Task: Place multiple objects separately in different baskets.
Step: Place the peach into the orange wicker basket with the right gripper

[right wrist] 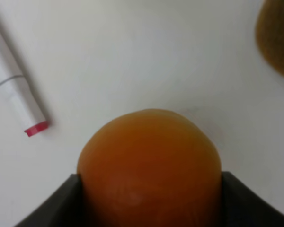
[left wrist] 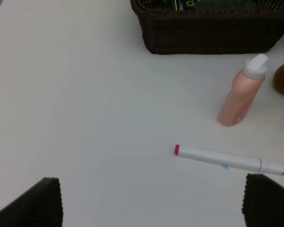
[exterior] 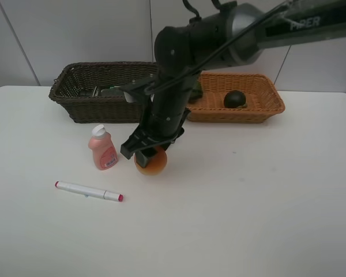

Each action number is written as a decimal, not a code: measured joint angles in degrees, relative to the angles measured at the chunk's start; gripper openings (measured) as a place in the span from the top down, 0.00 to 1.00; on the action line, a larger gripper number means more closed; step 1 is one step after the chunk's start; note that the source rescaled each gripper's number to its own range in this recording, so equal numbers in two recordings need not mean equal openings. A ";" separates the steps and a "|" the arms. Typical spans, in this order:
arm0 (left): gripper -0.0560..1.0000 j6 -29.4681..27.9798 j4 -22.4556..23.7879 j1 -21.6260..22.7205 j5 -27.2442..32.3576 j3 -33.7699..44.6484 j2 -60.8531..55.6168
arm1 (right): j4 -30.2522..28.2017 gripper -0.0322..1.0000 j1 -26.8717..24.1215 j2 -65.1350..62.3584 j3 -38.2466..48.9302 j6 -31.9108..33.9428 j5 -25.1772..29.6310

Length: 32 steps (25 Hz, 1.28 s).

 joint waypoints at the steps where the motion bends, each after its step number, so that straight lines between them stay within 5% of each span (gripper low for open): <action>1: 0.00 0.00 0.00 0.00 0.00 0.00 0.00 | -1.00 0.61 -0.34 -0.51 -1.33 0.47 1.51; 7: 0.00 0.00 0.00 0.00 0.00 0.00 0.00 | -5.70 0.61 -4.31 -1.97 -9.39 4.66 8.13; 12: 0.00 0.00 0.00 0.00 0.00 0.00 0.00 | -8.69 0.61 -9.66 -1.97 -14.23 8.59 8.40; 23: 0.00 0.00 0.00 0.00 0.00 0.00 0.00 | -10.93 0.61 -21.74 0.87 -15.07 9.97 -6.52; 32: 0.00 0.00 0.00 0.00 0.00 0.00 0.00 | -10.76 0.61 -24.22 8.38 -15.07 11.24 -11.17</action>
